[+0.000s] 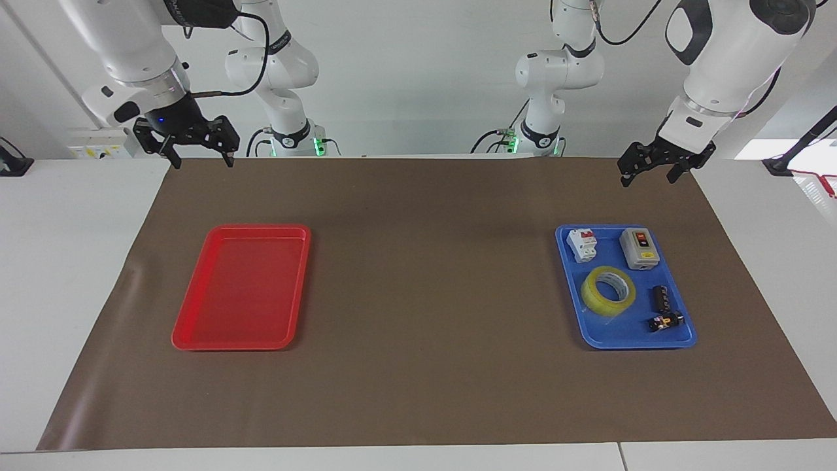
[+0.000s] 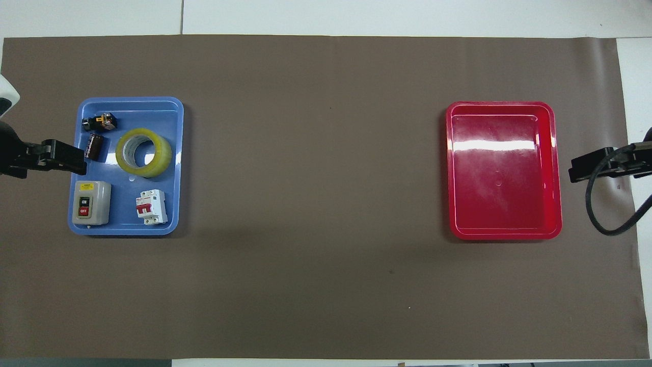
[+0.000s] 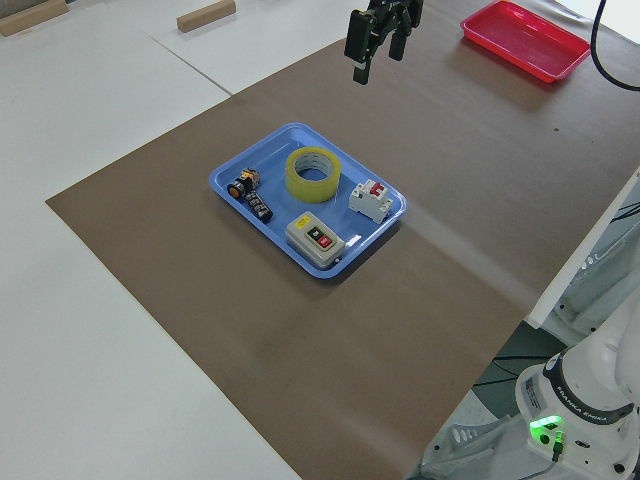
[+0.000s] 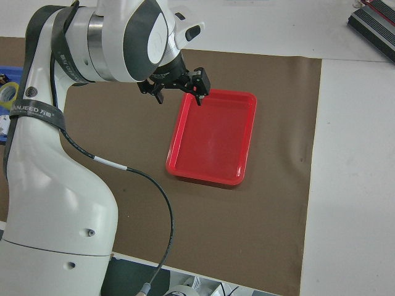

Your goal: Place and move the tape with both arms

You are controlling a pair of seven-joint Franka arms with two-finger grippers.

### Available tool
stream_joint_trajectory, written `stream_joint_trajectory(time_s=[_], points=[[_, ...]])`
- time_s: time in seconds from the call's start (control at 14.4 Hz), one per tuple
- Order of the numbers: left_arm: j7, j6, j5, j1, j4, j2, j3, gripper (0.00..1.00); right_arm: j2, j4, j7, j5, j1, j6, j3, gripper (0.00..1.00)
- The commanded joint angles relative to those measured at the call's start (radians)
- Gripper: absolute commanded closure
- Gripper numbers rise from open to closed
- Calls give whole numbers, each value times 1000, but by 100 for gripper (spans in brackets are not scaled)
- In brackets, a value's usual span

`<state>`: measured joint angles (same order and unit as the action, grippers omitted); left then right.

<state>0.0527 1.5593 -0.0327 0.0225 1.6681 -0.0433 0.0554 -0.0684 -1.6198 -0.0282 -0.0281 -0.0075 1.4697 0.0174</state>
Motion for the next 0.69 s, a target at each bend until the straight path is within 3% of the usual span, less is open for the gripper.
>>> stream_joint_trajectory(time_s=[0.0, 0.62], points=[[19, 10, -6, 14, 10, -17, -6, 0, -4, -5, -25, -9, -11, 9, 9, 0], [18, 8, -6, 14, 5, -15, -6, 0, -4, -6, -18, -6, -11, 14, 9, 0]])
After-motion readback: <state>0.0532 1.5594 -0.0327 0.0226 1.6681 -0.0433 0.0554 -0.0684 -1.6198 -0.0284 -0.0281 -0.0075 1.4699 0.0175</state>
